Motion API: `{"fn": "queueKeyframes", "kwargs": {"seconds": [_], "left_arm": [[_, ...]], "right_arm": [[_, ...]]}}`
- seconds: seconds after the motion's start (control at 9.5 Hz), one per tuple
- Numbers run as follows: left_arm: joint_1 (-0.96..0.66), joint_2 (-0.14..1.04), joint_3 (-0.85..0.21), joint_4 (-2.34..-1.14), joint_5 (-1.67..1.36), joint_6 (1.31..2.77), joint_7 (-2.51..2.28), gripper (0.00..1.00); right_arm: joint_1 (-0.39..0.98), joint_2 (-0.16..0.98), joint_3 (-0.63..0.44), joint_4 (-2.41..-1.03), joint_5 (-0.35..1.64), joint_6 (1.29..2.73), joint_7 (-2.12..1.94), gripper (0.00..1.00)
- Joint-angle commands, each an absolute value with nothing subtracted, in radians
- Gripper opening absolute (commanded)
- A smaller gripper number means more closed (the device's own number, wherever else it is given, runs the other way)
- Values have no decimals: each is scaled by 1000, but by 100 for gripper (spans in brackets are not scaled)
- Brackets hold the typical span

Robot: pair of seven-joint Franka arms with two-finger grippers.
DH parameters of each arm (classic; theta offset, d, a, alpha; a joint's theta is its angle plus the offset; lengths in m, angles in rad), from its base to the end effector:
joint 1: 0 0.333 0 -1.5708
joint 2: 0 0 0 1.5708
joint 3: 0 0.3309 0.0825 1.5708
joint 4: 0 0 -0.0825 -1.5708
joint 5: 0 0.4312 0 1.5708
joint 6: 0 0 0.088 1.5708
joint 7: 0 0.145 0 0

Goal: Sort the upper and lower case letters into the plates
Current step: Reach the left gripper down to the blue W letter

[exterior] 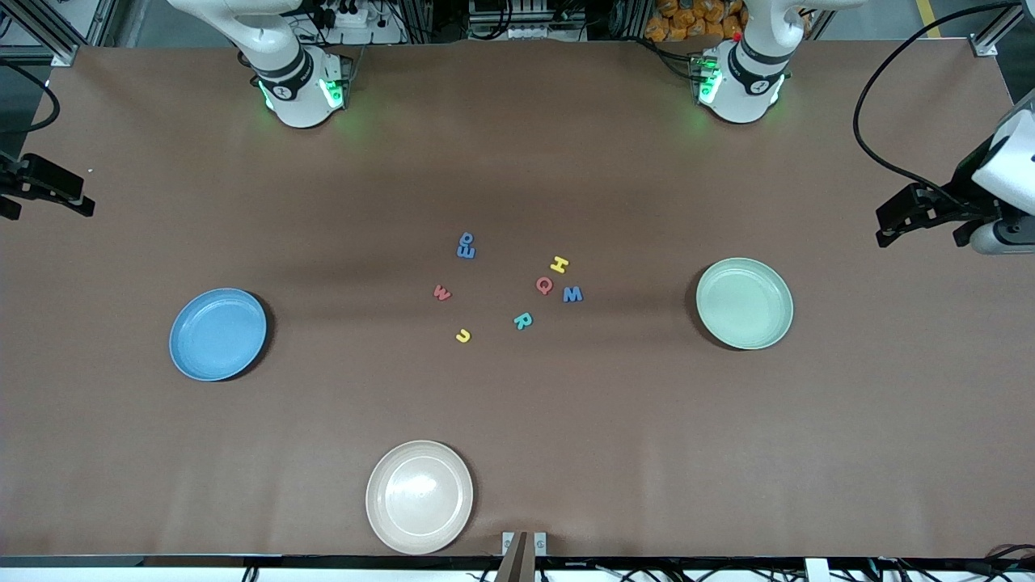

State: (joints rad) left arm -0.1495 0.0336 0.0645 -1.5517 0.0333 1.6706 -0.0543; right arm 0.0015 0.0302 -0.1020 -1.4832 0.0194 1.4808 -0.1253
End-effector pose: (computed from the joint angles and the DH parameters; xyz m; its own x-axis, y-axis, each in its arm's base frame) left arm 0.6240 -0.0492 0.6003 0.9956 -0.0339 0.0870 -0.0314 -0.9990 -0.0308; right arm 0.5987 -0.0565 0.6207 0.9992 0.0265 -0.0301 0.0259 -0.9995 -0.0202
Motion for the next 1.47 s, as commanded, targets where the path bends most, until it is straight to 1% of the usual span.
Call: {"fn": "queueKeyframes", "kwargs": {"seconds": [0.0, 0.32, 0.63, 0.84, 0.95, 1.16, 1.37], "left_arm": [[-163, 23, 74, -1535, 14, 1638, -23, 100], [-190, 46, 55, -1542, 15, 1640, -38, 100], [-311, 138, 42, -1539, 14, 1655, -153, 100], [-362, 217, -12, -1536, 14, 1734, -260, 100], [-391, 269, -44, -1536, 14, 1797, -384, 100], [-486, 403, -58, -1536, 17, 1929, -558, 100], [-560, 509, -63, -1539, 3, 2032, -563, 100]], "right_arm": [[-5, 37, -101, -1465, 31, 1462, -127, 100], [-6, 37, -101, -1465, 31, 1462, -127, 100], [-5, 37, -101, -1465, 32, 1462, -127, 100], [-8, 37, -101, -1465, 31, 1462, -127, 100], [-8, 37, -101, -1465, 32, 1462, -127, 100], [-8, 37, -101, -1465, 26, 1462, -129, 100], [-8, 37, -101, -1465, 25, 1460, -129, 100]]}}
